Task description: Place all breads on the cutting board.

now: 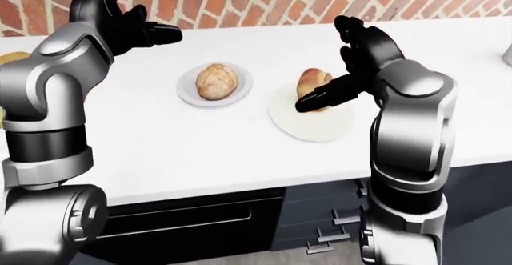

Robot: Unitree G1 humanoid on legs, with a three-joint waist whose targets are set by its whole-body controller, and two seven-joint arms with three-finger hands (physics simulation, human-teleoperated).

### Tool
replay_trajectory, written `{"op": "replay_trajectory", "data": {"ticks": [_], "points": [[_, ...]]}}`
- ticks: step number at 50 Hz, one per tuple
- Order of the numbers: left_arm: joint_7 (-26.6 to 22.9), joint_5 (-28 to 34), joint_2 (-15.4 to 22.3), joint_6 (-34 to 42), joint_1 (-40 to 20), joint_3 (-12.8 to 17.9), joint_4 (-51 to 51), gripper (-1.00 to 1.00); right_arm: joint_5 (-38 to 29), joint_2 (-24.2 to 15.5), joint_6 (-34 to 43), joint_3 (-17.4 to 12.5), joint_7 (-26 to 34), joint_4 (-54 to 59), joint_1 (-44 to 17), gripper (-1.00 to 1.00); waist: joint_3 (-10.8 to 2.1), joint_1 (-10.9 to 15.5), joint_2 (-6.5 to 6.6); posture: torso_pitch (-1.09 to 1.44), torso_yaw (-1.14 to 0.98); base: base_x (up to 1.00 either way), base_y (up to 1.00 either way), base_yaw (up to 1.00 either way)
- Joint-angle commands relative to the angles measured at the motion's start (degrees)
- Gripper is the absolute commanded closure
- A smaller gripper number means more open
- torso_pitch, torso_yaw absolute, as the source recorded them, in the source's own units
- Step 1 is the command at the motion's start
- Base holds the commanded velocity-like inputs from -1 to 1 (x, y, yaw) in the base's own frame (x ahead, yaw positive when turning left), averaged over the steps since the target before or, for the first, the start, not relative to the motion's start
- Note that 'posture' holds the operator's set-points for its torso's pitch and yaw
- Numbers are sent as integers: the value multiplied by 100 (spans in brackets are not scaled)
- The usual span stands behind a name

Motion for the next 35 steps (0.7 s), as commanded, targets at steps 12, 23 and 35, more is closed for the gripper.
{"op": "replay_trajectory", "data": {"ticks": [12, 23, 35], "points": [[-25, -2, 87, -214, -192, 57, -153, -100, -543, 279, -978, 6, -171, 289, 113, -100, -207, -16, 2, 0, 0, 0, 0, 0], [-19, -2, 53, -228, -237, 44, -117, -100, -873, 486, -1312, 12, -101, 447, 266, -100, -205, -23, 7, 0, 0, 0, 0, 0], [-17, 6, 28, -262, -202, 27, -118, -100, -1024, 642, -1600, -35, -145, 559, 435, -100, -196, -23, 10, 0, 0, 0, 0, 0]]}}
